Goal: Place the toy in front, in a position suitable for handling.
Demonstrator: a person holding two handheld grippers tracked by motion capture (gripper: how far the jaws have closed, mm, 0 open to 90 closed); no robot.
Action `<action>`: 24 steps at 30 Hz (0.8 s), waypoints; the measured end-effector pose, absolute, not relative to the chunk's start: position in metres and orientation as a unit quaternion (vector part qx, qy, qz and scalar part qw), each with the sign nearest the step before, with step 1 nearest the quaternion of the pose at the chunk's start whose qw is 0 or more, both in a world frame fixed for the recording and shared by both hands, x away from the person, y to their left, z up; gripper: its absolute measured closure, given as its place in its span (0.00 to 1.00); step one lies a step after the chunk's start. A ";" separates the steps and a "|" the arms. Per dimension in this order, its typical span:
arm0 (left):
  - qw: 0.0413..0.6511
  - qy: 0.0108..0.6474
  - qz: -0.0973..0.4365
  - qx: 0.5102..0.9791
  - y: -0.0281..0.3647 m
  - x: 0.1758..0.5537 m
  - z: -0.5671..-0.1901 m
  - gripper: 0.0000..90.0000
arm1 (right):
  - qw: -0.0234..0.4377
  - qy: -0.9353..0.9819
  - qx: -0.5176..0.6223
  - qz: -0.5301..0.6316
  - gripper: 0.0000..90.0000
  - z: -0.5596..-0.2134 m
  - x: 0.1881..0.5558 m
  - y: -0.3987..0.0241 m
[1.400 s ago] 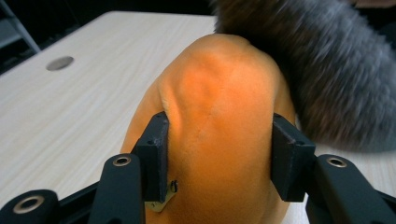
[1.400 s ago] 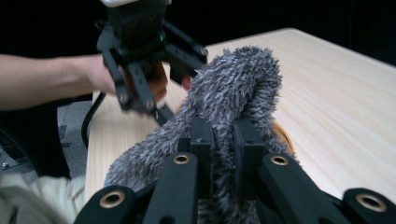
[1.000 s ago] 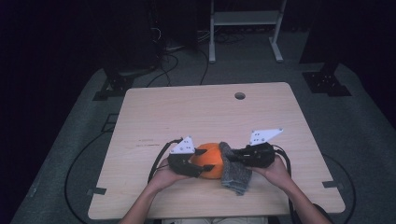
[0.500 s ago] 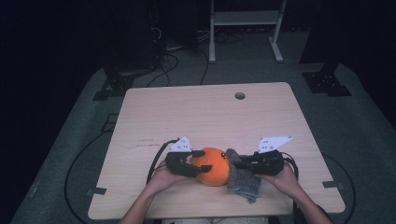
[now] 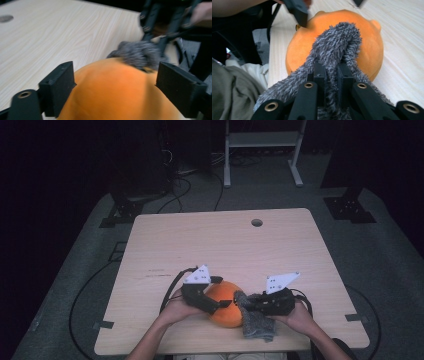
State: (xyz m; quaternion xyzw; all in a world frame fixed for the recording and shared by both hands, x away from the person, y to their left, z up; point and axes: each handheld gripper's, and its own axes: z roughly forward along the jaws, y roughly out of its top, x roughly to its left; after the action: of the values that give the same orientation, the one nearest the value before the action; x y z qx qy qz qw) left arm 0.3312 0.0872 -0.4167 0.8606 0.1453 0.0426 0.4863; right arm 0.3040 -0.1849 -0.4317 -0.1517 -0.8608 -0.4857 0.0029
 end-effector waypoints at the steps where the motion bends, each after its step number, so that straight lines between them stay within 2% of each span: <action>1: 0.477 0.147 0.037 0.866 0.085 0.333 -0.420 0.16 | 0.004 -0.859 -0.150 -0.489 0.89 -0.432 0.304 -0.188; 3: 0.481 0.166 0.020 0.861 0.085 0.337 -0.429 0.18 | 0.005 -0.851 -0.160 -0.501 0.89 -0.431 0.303 -0.198; 8: 0.468 0.155 0.041 0.869 0.085 0.328 -0.432 0.49 | -0.022 -0.837 -0.196 -0.511 0.89 -0.426 0.305 -0.231; 11: 0.469 0.148 0.071 0.868 0.082 0.321 -0.427 0.61 | -0.045 -0.827 -0.213 -0.519 0.88 -0.421 0.305 -0.250; 14: 0.491 0.150 0.073 0.855 0.081 0.318 -0.419 0.65 | -0.059 -0.818 -0.230 -0.523 0.88 -0.420 0.306 -0.265; 17: 0.502 0.161 0.105 0.843 0.082 0.321 -0.411 0.65 | -0.072 -0.821 -0.247 -0.509 0.88 -0.422 0.311 -0.274; 24: 0.519 0.204 0.141 0.818 0.087 0.352 -0.400 0.64 | -0.104 -0.842 -0.280 -0.449 0.88 -0.430 0.328 -0.292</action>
State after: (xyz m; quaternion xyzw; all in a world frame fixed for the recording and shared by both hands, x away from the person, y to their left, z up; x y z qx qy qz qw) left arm 0.3524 0.0875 -0.4004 0.8184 0.2038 0.1407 0.5186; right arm 0.3285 -0.2920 -0.4299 -0.2805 -0.8421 -0.4487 -0.1044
